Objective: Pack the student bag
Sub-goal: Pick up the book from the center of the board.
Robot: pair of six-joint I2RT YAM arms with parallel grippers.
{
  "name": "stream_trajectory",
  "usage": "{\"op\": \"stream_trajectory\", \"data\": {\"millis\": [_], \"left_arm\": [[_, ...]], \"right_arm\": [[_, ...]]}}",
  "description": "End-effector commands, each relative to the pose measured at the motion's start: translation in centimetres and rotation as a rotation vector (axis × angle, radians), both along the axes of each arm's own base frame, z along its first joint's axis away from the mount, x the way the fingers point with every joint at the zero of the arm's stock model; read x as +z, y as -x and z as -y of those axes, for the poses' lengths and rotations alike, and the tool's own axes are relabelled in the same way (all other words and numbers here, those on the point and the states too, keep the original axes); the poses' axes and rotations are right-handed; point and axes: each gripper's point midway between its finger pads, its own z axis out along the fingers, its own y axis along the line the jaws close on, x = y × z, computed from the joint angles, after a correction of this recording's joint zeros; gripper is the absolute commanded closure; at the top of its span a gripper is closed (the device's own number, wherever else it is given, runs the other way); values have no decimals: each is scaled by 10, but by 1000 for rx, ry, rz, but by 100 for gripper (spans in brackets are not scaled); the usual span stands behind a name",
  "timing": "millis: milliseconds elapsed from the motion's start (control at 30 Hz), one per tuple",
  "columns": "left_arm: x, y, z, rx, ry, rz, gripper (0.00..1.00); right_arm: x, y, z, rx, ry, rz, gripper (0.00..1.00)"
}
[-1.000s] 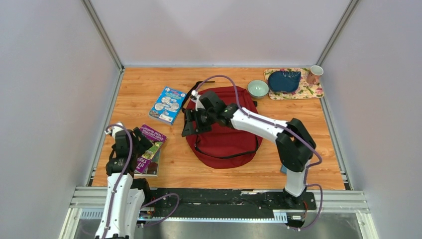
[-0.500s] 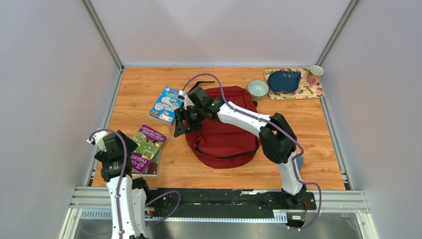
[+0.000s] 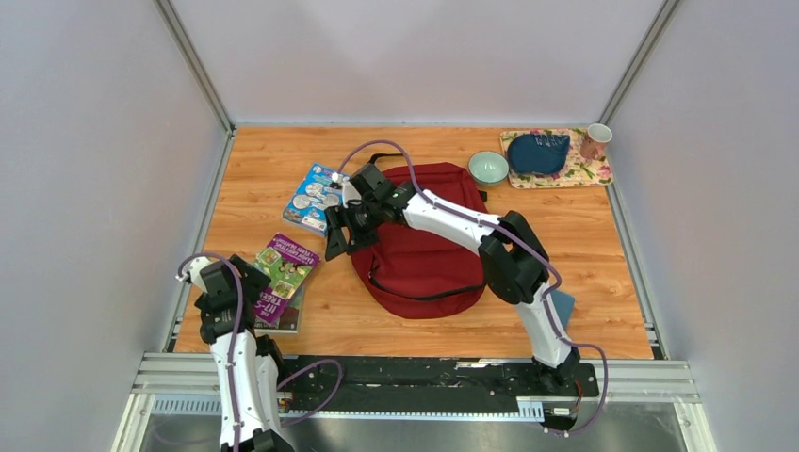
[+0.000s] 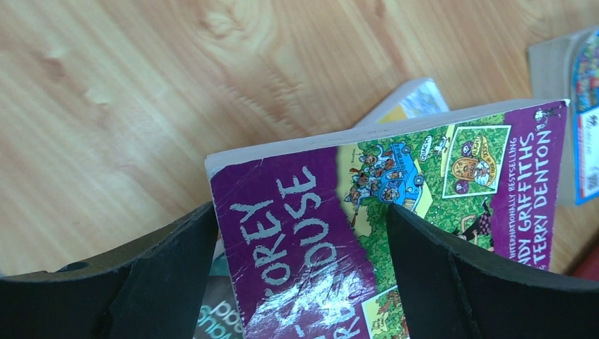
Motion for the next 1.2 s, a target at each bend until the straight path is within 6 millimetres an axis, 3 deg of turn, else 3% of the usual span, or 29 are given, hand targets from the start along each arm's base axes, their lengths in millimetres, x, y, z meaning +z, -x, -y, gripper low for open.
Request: {"op": "stream_trajectory", "data": {"millis": [0,67,200,267,533,667,767,867,900,1033,1167], "left_arm": [[-16,-9,29,-100,138,30,7],[-16,-12,32,-122,147,45,8],[-13,-18,39,-190,157,61,12],[-11,-19,39,-208,148,60,14],[-13,-24,49,-265,180,74,17],[-15,-28,59,-317,217,97,21],[-15,-31,68,-359,251,121,25],[-17,-33,80,-400,299,151,26],[-15,-35,85,-424,320,167,26],[-15,-37,95,-463,367,196,25],[-8,-39,89,-451,339,187,16]], "right_arm": [[8,-8,-25,51,-72,14,26],[-4,-8,-31,53,-75,-16,26],[-8,-19,-52,31,-143,-39,26],[-27,-24,-55,5,-109,-58,26],[-60,-32,-69,-9,-111,-118,25],[-56,-23,-71,9,-162,-164,28],[-43,-17,-69,23,-210,-167,36],[-29,-16,-67,13,-224,-167,58],[-29,-16,-65,10,-219,-159,71],[-15,-28,-58,-34,-193,-94,94],[7,-30,-52,-32,-223,-71,100]]}}
